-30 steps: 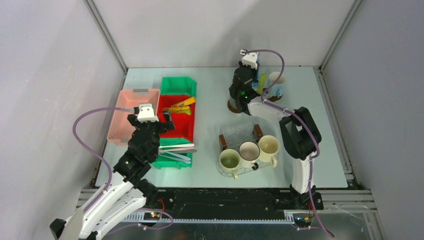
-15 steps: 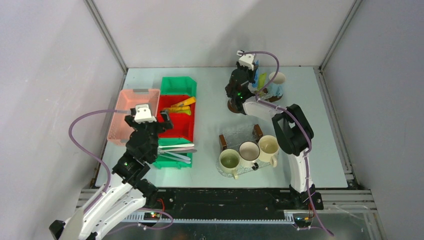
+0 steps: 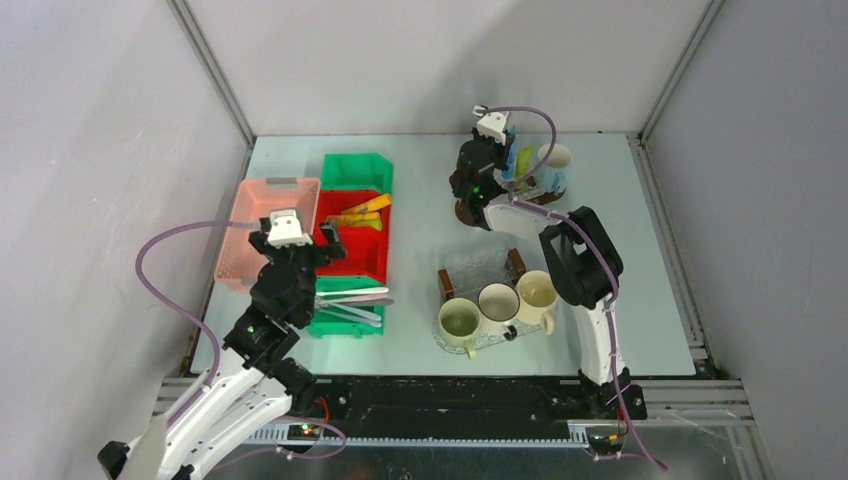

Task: Prepare toiletry sets of a toothbrush and toothpaste on the tray
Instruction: Place the toothpaste in the toothpaste holder.

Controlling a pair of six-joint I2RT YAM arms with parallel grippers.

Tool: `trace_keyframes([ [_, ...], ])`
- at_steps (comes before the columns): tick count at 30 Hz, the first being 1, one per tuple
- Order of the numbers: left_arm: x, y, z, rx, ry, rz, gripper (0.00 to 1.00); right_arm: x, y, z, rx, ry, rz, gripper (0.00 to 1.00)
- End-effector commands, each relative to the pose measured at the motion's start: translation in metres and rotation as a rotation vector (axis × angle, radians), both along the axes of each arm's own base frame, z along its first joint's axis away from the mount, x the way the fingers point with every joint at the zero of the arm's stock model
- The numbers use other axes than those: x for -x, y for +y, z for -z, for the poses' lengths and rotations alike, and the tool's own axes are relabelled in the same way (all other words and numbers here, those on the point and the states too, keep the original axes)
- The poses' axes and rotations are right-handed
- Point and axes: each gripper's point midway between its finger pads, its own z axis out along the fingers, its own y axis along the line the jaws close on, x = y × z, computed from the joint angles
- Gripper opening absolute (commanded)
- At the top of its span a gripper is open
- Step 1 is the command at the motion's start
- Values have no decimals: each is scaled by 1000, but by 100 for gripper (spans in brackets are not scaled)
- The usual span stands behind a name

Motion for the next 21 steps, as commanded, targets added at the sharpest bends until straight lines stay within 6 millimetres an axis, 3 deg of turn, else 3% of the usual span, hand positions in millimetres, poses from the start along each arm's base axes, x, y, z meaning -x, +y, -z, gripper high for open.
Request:
trace_keyframes([
  [1,1,2,-7,9,-32,-9,100,-3,-3,-16,-74,-74,34,0],
  [21,4,1,-8,14,-41,-1,100,-1,-9,16,-81,-43,74,0],
])
